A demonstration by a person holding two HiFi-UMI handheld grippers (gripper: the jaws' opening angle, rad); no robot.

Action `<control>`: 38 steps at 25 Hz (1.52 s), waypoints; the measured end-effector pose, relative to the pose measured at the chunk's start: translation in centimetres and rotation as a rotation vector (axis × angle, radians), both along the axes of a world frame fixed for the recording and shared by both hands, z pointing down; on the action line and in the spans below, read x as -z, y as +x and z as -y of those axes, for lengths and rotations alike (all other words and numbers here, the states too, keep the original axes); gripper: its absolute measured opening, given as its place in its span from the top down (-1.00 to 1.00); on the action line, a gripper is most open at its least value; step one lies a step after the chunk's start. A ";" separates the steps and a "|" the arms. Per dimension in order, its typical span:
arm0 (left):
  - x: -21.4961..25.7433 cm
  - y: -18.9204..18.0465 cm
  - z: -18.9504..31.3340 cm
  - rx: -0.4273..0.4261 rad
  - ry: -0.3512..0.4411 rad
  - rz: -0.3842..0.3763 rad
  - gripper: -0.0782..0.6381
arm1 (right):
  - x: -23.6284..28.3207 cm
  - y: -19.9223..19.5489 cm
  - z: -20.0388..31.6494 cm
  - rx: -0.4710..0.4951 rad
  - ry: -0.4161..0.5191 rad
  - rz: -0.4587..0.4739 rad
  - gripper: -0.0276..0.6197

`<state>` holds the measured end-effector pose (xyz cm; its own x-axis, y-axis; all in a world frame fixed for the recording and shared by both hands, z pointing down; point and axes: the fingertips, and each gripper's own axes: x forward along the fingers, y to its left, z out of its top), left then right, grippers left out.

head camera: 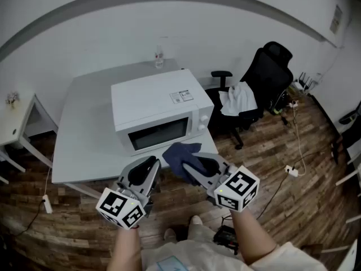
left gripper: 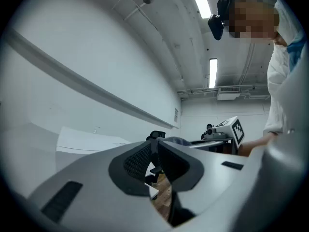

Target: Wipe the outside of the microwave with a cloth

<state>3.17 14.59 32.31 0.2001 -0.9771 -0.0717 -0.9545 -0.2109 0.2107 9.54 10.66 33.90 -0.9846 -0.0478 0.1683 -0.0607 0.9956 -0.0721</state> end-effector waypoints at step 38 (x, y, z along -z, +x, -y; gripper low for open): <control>3.9 -7.4 9.5 0.096 0.057 0.003 0.66 | 1.7 -6.5 13.2 -0.156 -0.067 0.006 0.62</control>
<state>-4.19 5.10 28.41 0.1063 -0.9862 -0.1273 -0.9715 -0.1303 0.1982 3.09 -2.55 32.23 -0.9671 -0.1887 0.1708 -0.2133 0.9670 -0.1391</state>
